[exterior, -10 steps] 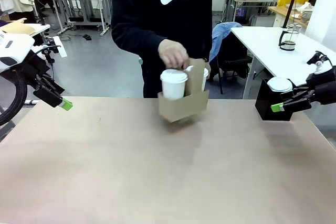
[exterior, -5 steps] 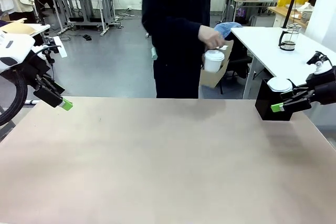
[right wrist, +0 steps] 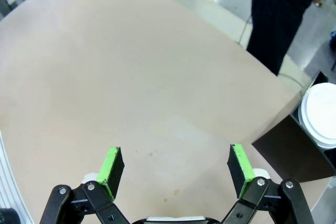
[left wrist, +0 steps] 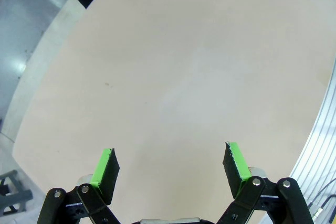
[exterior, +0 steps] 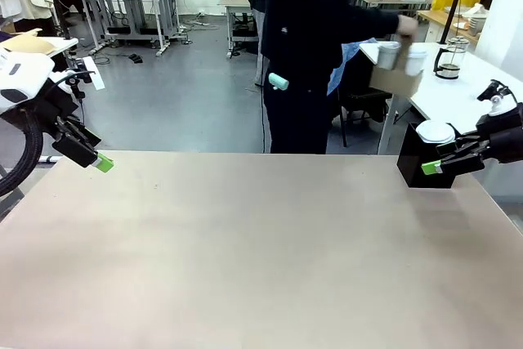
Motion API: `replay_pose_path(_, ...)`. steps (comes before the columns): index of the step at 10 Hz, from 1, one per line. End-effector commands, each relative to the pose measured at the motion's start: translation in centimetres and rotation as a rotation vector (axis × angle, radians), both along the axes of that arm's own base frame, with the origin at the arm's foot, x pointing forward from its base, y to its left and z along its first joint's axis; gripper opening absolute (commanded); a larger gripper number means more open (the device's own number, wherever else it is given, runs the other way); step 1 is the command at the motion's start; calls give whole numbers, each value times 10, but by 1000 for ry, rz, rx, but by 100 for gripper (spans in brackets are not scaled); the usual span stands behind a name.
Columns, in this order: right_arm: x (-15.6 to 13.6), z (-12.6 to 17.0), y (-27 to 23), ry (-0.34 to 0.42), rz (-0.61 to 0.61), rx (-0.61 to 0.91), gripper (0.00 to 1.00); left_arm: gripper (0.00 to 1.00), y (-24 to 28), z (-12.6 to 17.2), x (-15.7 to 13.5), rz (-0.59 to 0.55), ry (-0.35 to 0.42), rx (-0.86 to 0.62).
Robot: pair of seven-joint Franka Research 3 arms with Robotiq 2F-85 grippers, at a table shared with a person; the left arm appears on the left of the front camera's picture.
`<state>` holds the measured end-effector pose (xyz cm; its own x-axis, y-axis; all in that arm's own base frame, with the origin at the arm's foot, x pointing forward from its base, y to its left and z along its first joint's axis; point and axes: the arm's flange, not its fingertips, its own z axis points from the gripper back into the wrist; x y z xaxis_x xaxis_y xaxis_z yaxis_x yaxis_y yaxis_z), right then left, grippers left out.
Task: Pour a drink into a cup and package it in a carrier.
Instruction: Insert the held 600 ml Paper Cup into the Cup Carrier.
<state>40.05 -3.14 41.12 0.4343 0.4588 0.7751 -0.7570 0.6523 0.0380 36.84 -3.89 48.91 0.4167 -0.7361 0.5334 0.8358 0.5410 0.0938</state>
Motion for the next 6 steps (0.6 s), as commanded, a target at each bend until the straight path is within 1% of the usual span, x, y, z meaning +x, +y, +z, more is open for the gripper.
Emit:
replay_pose_path(1, 0, 0, 0, 0, -3, 0, 100, 100, 1, 0, 0, -11, -5, -13)
replay_pose_path(6, 0, 0, 0, 0, -3, 0, 100, 100, 1, 0, 0, -11, -5, -13)
